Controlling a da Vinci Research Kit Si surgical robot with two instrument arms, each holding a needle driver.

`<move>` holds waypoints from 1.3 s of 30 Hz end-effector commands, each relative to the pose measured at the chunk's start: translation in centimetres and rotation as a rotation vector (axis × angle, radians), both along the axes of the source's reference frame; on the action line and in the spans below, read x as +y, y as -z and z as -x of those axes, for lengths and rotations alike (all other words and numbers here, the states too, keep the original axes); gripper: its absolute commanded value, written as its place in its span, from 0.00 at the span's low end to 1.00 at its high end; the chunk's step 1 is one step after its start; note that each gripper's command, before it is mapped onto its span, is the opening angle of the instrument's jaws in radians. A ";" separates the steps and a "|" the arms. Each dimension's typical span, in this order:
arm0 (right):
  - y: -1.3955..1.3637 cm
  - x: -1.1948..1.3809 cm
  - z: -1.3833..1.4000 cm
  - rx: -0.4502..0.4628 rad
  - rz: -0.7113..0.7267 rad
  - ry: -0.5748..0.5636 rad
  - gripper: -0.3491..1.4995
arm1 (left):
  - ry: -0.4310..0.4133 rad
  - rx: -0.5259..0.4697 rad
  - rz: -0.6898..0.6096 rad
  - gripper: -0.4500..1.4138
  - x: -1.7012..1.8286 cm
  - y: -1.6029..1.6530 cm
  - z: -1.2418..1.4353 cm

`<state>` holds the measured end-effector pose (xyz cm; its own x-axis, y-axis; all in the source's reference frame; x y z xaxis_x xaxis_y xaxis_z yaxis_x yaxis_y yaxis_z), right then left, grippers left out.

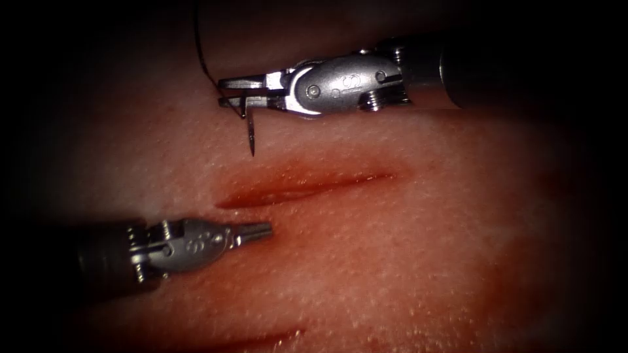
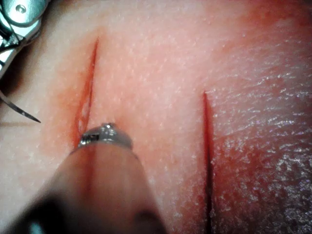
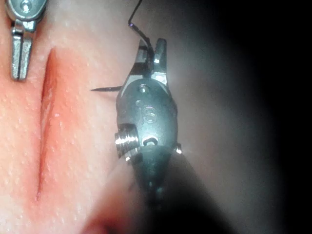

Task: Wound Closure
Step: Throw needle through skin above incision

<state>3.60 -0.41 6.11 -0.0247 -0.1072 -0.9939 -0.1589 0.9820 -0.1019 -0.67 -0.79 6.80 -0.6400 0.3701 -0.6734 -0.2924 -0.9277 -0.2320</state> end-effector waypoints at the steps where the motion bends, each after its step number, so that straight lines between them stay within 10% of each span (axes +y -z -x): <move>1: -0.03 0.03 -0.08 0.002 0.004 0.000 0.00 | 0.001 -0.001 0.001 0.10 0.01 -0.04 0.05; 11: -0.15 -0.08 -0.10 -0.020 0.073 -0.004 0.00 | -0.002 -0.004 -0.005 0.10 -0.01 0.02 0.02; 39: -1.03 -1.46 0.30 -0.136 0.281 0.080 0.00 | 0.028 -0.006 -0.027 0.06 -0.03 0.19 -0.35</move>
